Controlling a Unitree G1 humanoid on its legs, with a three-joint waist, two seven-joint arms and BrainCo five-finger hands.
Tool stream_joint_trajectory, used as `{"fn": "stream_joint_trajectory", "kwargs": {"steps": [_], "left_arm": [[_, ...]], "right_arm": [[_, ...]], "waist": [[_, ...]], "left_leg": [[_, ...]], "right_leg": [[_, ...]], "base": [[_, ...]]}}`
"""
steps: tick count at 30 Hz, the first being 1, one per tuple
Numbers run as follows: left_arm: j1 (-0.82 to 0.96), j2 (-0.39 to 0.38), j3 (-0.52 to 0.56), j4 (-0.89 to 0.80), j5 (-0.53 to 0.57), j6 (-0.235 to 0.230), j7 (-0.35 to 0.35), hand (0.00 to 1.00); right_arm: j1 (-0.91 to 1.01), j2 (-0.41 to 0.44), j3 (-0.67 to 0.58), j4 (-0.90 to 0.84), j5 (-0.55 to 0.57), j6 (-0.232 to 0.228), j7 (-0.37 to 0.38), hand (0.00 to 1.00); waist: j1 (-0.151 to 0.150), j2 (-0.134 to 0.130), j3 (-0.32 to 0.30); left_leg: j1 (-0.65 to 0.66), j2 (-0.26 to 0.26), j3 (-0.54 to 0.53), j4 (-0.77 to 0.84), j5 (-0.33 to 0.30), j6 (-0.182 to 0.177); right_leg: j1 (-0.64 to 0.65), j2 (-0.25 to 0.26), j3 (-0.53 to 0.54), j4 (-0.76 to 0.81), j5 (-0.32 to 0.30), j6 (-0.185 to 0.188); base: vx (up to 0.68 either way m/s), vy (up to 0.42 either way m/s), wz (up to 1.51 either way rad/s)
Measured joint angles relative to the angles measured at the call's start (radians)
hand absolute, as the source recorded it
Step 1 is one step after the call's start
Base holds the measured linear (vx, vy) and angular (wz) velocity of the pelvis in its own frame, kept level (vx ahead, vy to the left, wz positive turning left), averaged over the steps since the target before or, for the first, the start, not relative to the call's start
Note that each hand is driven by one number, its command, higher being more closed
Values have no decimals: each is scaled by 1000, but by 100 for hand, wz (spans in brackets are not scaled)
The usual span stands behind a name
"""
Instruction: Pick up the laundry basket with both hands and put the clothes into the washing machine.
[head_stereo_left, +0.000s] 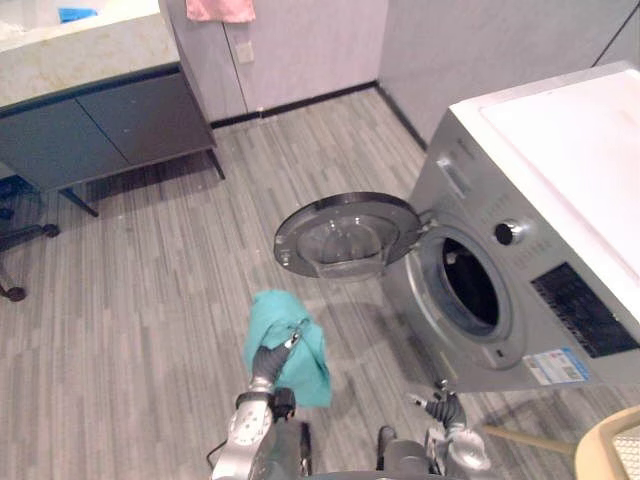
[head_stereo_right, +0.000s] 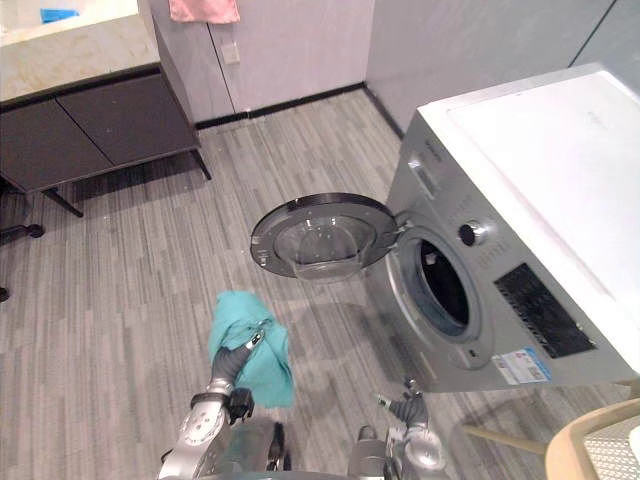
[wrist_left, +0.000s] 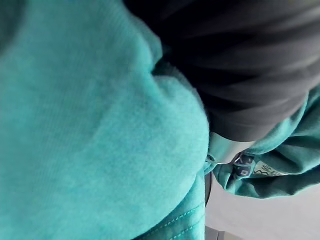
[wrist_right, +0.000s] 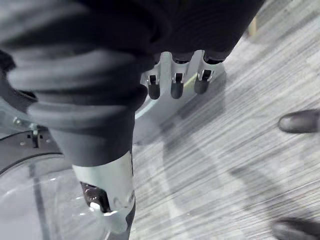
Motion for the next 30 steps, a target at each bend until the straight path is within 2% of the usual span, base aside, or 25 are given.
{"fn": "stream_joint_trajectory", "kwargs": {"steps": [1,3,4,6,7,9,11,12,13,14,15,16,17,18,19,20,21,22,23,24,26,27,28,29,30], "left_arm": [[-20,19,-1,28,0,1,0,100],[-25,47,-3,44,0,11,2,100],[-22,51,-5,42,0,10,2,100],[2,46,-7,42,0,12,2,100],[14,47,-10,43,0,13,0,100],[17,49,-16,43,1,20,0,100],[14,59,-12,40,0,21,2,100],[12,60,-10,39,0,21,2,100],[10,58,-8,39,0,21,2,100],[12,58,-8,38,0,23,2,100],[12,57,-6,38,0,25,1,100],[10,59,-1,38,0,27,1,100],[9,61,12,39,0,29,1,100],[9,54,22,51,0,34,1,100],[2,44,23,47,0,33,1,100],[-4,40,23,44,0,32,0,100],[-17,38,22,45,0,32,-1,100],[-24,38,22,46,0,32,-1,100],[-27,28,24,49,0,31,0,100],[-29,27,21,53,0,31,-1,100],[-29,23,11,53,0,31,-1,100],[-29,17,13,53,0,30,0,100],[-29,16,15,53,0,30,1,100],[-31,17,19,54,0,30,1,100],[-28,17,22,55,0,30,2,100]], "right_arm": [[-15,20,5,15,0,3,-1,0],[-7,48,22,-3,-3,-4,4,0],[-6,49,23,-1,-4,-2,7,0],[-7,42,31,-1,-11,0,15,0],[-4,41,33,0,-11,3,16,0],[5,36,35,7,-12,7,16,0],[14,31,47,7,-13,8,16,0],[11,30,52,7,-13,8,16,0],[2,28,63,7,-19,9,16,0],[-2,27,67,7,-20,9,16,0],[-4,26,71,7,-20,9,16,0],[-5,27,74,7,-21,9,16,0],[-1,28,75,6,-21,10,16,0],[5,13,74,9,-21,12,16,0],[8,6,74,10,-21,12,16,0],[0,-6,74,9,-21,12,16,0],[-2,-16,74,8,-20,11,15,0],[-1,-20,75,8,-20,11,14,0],[-8,-26,90,12,-19,9,8,0],[-12,-30,91,13,-19,8,1,0],[-26,-35,90,41,-18,12,-6,0],[-26,-31,90,53,-18,12,-6,0],[-28,-28,88,57,-18,12,-7,0],[-32,-18,78,59,-18,12,-12,0],[-33,-16,65,66,-18,12,-20,0]], "waist": [[5,-39,2],[2,-38,-2],[6,-39,-2],[24,-39,0],[19,-38,0],[3,-45,0],[-10,-42,-4],[-11,-47,-7],[-9,-32,-4],[-9,-29,-6],[-8,-26,-7],[-12,-21,-6],[-12,-38,-16],[-15,-17,-27],[-14,-4,-30],[-11,12,-33],[-13,25,-29],[-10,29,-28],[7,30,-26],[14,27,-25],[19,10,-21],[26,2,-18],[28,3,-17],[38,10,-13],[43,11,-12]], "left_leg": [[5,-32,23,24,1,-3],[22,-19,71,35,-47,10],[32,-17,91,43,-72,31],[61,7,196,94,-158,52],[85,13,233,93,-183,48],[160,17,310,47,-210,55],[214,28,368,3,-224,38],[226,35,385,-4,-231,33],[244,63,433,-3,-255,13],[258,81,460,0,-268,-2],[266,92,471,9,-268,1],[282,109,493,23,-277,-7],[309,116,495,32,-292,-33],[319,148,487,70,-309,-61],[313,171,485,109,-309,-63],[278,209,466,236,-291,-84],[210,258,426,447,-230,-64],[166,284,399,572,-176,-43],[87,320,362,794,-171,-29],[68,315,351,843,-194,-25],[15,253,297,832,-238,-23],[-35,200,244,725,-267,-20],[-46,174,214,659,-277,-15],[-52,127,153,501,-280,-20],[-48,110,119,410,-273,-29]], "right_leg": [[-1,-33,35,5,-14,21],[-18,-3,88,7,5,36],[-32,7,100,36,22,38],[-100,8,128,174,13,46],[-135,4,116,247,13,46],[-217,-48,-7,402,20,18],[-256,-82,-168,436,-18,-35],[-268,-84,-207,428,-25,-47],[-299,-79,-321,390,-34,-62],[-312,-77,-389,359,-33,-65],[-319,-70,-431,332,-28,-64],[-323,-51,-467,276,-10,-63],[-323,-14,-474,185,60,-84],[-296,15,-476,171,110,-161],[-286,32,-477,169,108,-163],[-258,60,-472,157,88,-169],[-192,98,-465,104,72,-171],[-153,116,-453,66,72,-171],[-70,146,-408,14,73,-172],[-45,147,-385,7,73,-172],[6,129,-325,-4,73,-171],[17,116,-271,-3,73,-170],[17,112,-249,-2,74,-169],[22,109,-204,1,75,-159],[25,106,-184,4,74,-130]], "base": [[238,268,-82],[215,195,-59],[167,156,-80],[104,155,-151],[103,192,-158],[109,124,-112],[175,44,-91],[210,-19,-105],[242,-49,-98],[269,-54,-96],[258,-59,-63],[420,-137,-54],[580,-194,-39],[608,-197,-34],[530,-180,-35],[492,-191,-40],[475,-210,-34],[541,-206,-59],[429,-131,-74],[488,-76,-106],[331,61,-97],[276,122,-98],[313,195,-133],[274,251,-103],[265,270,-125]]}}
